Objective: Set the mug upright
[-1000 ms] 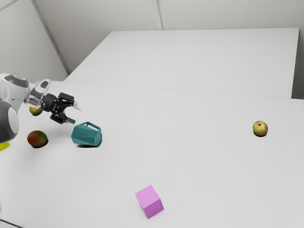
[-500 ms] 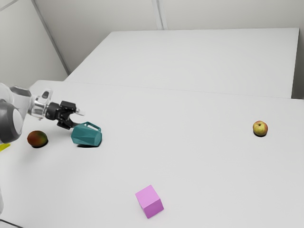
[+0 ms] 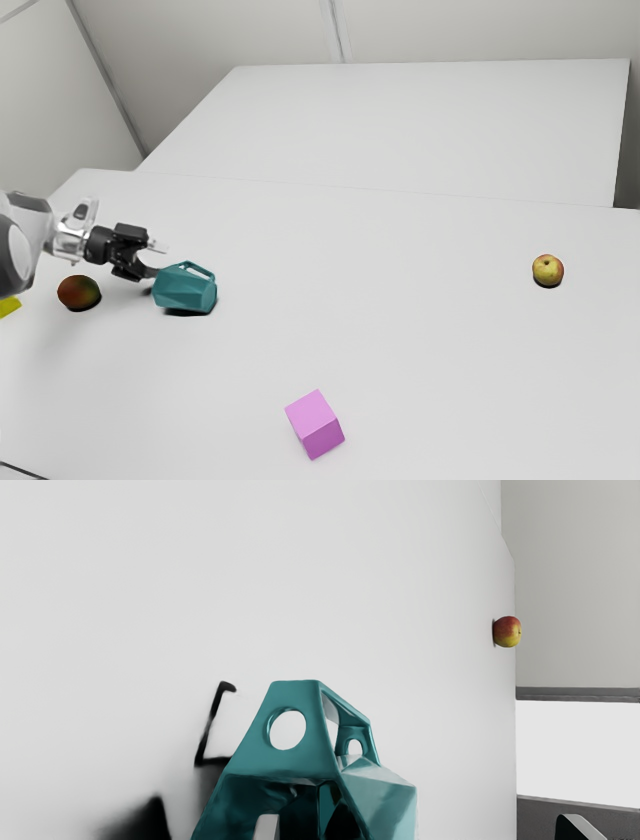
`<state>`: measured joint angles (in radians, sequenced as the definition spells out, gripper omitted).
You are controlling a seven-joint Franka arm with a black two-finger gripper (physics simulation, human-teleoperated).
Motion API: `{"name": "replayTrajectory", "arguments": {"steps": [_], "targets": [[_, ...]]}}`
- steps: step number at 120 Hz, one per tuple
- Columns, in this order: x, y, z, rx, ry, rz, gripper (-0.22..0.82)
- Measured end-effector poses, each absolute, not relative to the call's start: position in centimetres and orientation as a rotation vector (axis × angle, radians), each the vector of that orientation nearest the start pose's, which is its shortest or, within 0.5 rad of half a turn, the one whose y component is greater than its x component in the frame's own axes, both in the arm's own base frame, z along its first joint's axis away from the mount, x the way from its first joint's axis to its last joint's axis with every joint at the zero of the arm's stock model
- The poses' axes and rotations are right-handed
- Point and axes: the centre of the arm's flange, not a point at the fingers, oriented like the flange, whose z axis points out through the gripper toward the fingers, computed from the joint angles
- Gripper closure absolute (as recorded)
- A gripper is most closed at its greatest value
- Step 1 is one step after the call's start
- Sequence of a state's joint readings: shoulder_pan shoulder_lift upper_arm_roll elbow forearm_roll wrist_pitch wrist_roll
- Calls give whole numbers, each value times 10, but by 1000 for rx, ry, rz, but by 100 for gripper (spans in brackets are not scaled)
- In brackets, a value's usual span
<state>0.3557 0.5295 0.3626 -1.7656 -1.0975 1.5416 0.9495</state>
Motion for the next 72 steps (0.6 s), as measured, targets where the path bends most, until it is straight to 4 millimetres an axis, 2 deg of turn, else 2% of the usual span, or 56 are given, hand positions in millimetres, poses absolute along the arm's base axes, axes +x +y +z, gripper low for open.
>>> {"name": "replayTrajectory", "arguments": {"steps": [23,47,61,72], "targets": [[525,297,273,2066,169,256,2],[535,272,262,2050,126,241,27],[539,265,261,2047,110,243,50],[540,263,265,2047,97,247,61]]}}
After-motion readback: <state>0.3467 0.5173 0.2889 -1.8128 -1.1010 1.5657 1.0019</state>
